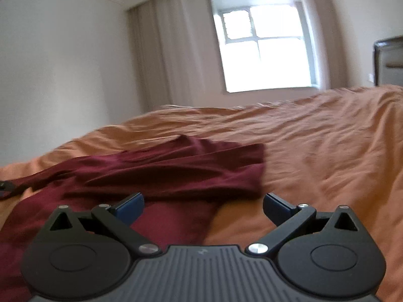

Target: Fold small clothes

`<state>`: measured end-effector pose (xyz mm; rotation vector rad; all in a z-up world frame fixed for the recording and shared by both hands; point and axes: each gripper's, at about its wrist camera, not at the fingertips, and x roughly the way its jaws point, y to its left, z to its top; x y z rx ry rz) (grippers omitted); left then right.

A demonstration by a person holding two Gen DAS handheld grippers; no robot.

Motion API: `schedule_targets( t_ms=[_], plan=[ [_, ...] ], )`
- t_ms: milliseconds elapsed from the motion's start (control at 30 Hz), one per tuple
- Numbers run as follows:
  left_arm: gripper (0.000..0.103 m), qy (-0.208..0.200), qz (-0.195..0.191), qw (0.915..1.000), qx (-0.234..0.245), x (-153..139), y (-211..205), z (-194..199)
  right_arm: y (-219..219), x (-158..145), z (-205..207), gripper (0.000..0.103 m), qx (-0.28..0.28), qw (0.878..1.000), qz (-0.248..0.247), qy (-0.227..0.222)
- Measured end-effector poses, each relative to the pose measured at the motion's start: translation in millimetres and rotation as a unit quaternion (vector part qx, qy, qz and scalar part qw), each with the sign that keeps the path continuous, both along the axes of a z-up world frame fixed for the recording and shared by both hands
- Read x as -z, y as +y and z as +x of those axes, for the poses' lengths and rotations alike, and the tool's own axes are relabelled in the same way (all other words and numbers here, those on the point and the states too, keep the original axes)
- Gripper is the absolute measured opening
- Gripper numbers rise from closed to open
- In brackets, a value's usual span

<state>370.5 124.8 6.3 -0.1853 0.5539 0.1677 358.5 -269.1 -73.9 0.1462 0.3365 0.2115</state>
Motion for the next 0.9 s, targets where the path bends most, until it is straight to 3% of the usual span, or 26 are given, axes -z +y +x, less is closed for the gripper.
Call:
schedule_targets(
  t_ms=[200, 333, 500, 533, 667, 800, 900],
  plan=[
    [0.102, -0.015, -0.069, 0.9952, -0.068, 8.2, 68.2, -38.5, 18.1, 21.6, 0.4, 0.103, 0.001, 0.999, -0.041, 0.002],
    [0.102, -0.048, -0.125, 0.9853, -0.107, 15.4, 102.1, -45.1, 19.9, 37.4, 12.1, 0.103, -0.007, 0.998, -0.044, 0.046],
    [0.097, -0.104, -0.205, 0.957, -0.177, 23.4, 127.9, -47.7, 17.0, 43.9, 13.4, 0.103, -0.01, 0.998, -0.038, 0.047],
    [0.09, -0.113, -0.212, 0.9516, -0.191, 23.6, 129.9, -48.9, 17.1, 44.8, 12.7, 0.103, -0.01, 0.998, -0.038, 0.045],
    [0.04, -0.118, -0.213, 0.9266, -0.287, 26.4, 131.6, -52.0, 17.3, 45.8, 12.1, 0.103, -0.009, 0.998, -0.037, 0.043],
    [0.04, -0.138, -0.247, 0.9006, -0.33, 31.7, 135.0, -59.3, 16.8, 45.8, 12.6, 0.103, -0.01, 0.998, -0.035, 0.042],
    [0.056, -0.15, -0.24, 0.8912, -0.354, 30.1, 130.9, -61.7, 16.5, 46.0, 12.3, 0.103, -0.01, 0.999, -0.034, 0.042]
  ],
)
